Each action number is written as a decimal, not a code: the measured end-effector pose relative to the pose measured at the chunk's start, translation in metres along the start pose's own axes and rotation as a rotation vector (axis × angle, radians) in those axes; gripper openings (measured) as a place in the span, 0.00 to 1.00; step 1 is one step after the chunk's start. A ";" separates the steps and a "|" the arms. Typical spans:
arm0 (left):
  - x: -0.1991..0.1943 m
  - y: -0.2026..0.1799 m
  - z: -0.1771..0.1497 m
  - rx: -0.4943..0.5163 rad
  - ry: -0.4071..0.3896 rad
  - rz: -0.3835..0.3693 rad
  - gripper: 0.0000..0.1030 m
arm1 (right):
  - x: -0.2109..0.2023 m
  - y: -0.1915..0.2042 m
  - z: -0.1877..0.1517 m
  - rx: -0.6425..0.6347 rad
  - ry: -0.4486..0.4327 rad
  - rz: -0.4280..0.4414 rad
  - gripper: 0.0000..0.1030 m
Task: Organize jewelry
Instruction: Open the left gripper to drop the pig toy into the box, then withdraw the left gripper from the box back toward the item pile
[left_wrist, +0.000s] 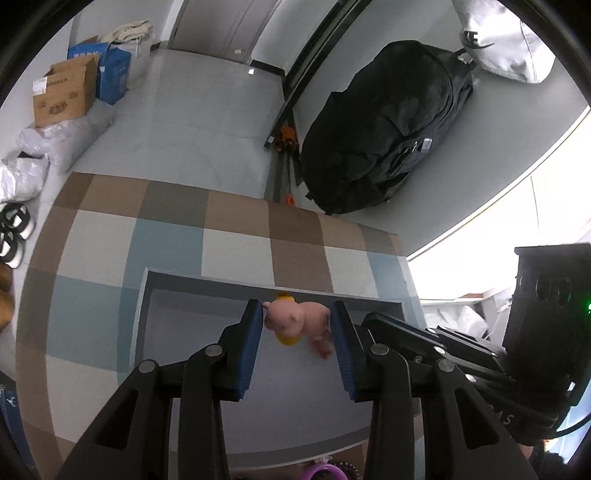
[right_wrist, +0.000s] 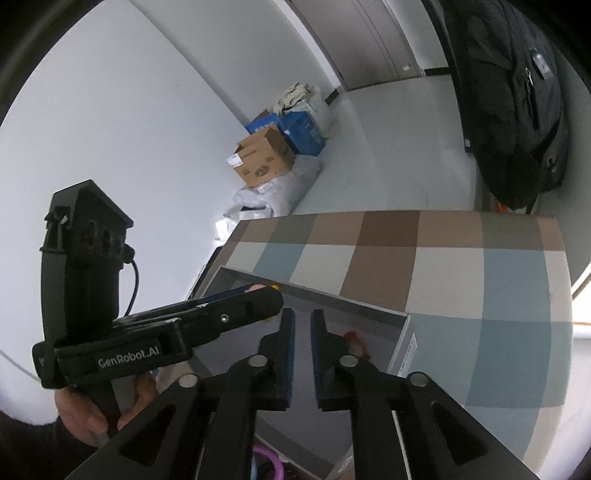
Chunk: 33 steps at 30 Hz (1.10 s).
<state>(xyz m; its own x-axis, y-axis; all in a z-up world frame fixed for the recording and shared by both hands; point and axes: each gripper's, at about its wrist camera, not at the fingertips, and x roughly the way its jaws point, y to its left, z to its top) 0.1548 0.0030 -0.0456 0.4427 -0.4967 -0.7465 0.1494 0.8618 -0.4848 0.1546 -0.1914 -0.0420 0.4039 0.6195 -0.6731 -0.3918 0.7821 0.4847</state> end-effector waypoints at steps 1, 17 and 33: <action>-0.003 0.002 0.000 -0.008 -0.008 -0.015 0.44 | -0.003 0.001 0.000 -0.008 -0.008 -0.011 0.24; -0.039 -0.007 -0.011 0.033 -0.132 0.057 0.68 | -0.049 -0.003 -0.011 0.019 -0.166 -0.013 0.90; -0.076 -0.039 -0.055 0.072 -0.269 0.285 0.79 | -0.083 0.014 -0.043 -0.060 -0.298 -0.095 1.00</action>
<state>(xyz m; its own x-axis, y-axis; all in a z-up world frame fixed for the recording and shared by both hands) 0.0666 0.0008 0.0048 0.6896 -0.2005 -0.6959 0.0450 0.9709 -0.2351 0.0803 -0.2350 -0.0038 0.6618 0.5433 -0.5165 -0.3851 0.8375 0.3876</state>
